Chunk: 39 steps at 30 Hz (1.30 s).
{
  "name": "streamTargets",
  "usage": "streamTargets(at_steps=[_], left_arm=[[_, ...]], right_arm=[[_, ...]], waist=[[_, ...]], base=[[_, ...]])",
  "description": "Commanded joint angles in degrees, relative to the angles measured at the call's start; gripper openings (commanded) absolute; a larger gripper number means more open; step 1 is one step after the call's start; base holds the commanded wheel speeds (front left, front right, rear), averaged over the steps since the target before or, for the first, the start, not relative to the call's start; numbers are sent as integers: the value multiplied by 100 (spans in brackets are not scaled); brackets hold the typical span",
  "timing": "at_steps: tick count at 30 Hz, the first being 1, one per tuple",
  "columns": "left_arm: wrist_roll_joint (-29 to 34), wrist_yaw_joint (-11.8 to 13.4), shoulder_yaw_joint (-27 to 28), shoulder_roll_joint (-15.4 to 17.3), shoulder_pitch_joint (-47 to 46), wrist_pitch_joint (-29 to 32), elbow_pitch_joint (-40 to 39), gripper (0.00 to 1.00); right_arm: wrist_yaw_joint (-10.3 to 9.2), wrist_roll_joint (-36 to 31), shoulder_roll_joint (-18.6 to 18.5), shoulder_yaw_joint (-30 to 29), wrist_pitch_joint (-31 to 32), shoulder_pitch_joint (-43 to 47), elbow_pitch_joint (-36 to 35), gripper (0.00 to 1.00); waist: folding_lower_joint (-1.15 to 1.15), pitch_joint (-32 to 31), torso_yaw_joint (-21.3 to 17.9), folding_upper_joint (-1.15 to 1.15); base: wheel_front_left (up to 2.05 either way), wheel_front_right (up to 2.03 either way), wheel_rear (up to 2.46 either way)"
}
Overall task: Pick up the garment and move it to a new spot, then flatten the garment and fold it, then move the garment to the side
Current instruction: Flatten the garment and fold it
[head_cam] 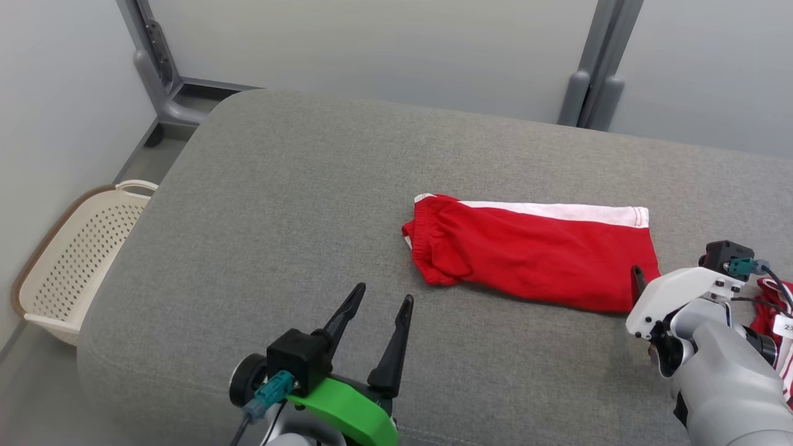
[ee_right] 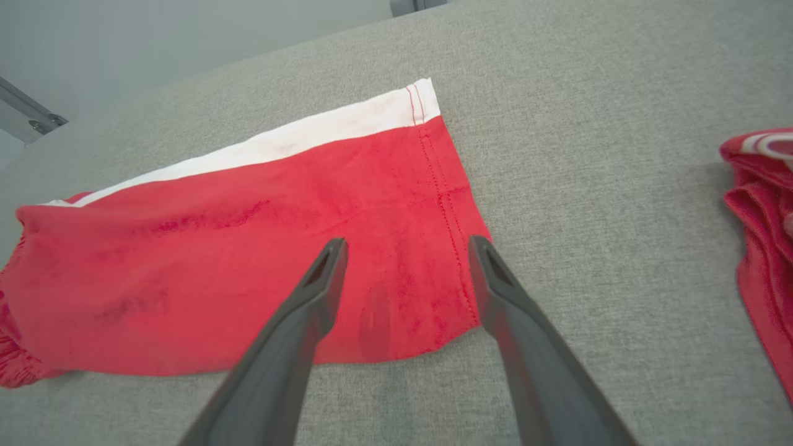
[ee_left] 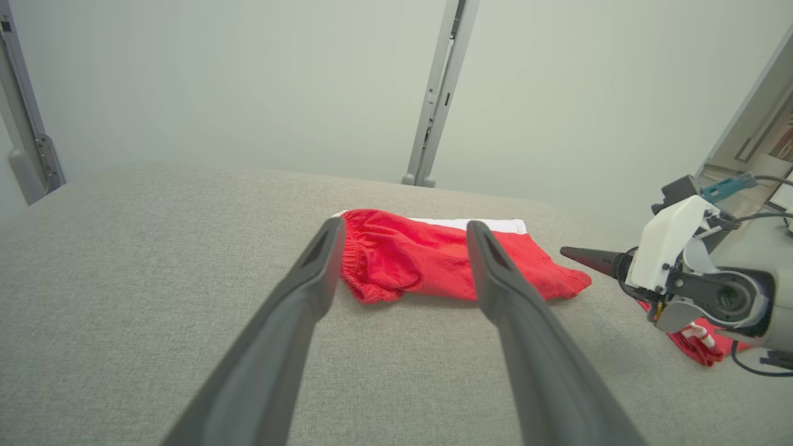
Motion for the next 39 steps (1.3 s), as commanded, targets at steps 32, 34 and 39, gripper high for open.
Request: streamTargets(at_steps=[32,34,39], left_arm=[[386,-580,2129,265,1077,-287,1104,100],[358,-750,2416,179,1317,-288,1031,100],[404,-972,2975,2,1757,-288,973,100]], right_arm=[[-2,39,460,1961,-940,2989,-4557,100],[-2,138,464,1959,-890,3148,-4726,100],[-2,166,466,1877,-819,3451,-4941,100]], waist=[[0,-780,-1451,0],[0,-804,-1517,0],[0,-828,-1591,0]], base=[[0,0,0],[0,0,0],[0,0,0]])
